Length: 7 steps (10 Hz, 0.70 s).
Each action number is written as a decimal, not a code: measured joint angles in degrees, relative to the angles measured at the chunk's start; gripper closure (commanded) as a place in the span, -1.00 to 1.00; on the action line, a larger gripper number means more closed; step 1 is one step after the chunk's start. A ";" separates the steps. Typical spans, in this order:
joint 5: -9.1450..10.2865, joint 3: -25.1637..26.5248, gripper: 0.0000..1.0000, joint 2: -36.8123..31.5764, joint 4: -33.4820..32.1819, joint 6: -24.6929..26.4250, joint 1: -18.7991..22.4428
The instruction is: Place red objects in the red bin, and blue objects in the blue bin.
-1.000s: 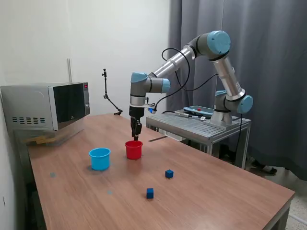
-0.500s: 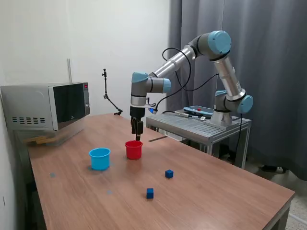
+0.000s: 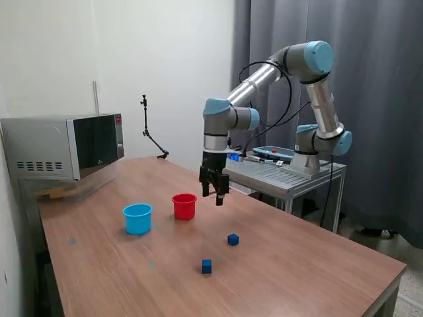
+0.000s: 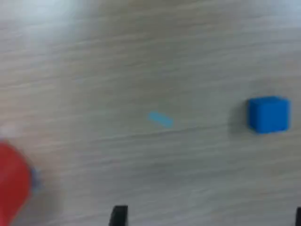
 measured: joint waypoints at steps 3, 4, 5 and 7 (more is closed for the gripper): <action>0.41 -0.79 -1.00 2.34 0.44 4.85 4.24; 0.42 -0.62 -1.00 3.00 0.46 5.57 5.14; 0.43 -0.11 -1.00 3.42 0.42 6.02 5.90; 0.42 1.71 -1.00 3.64 -0.10 6.41 6.88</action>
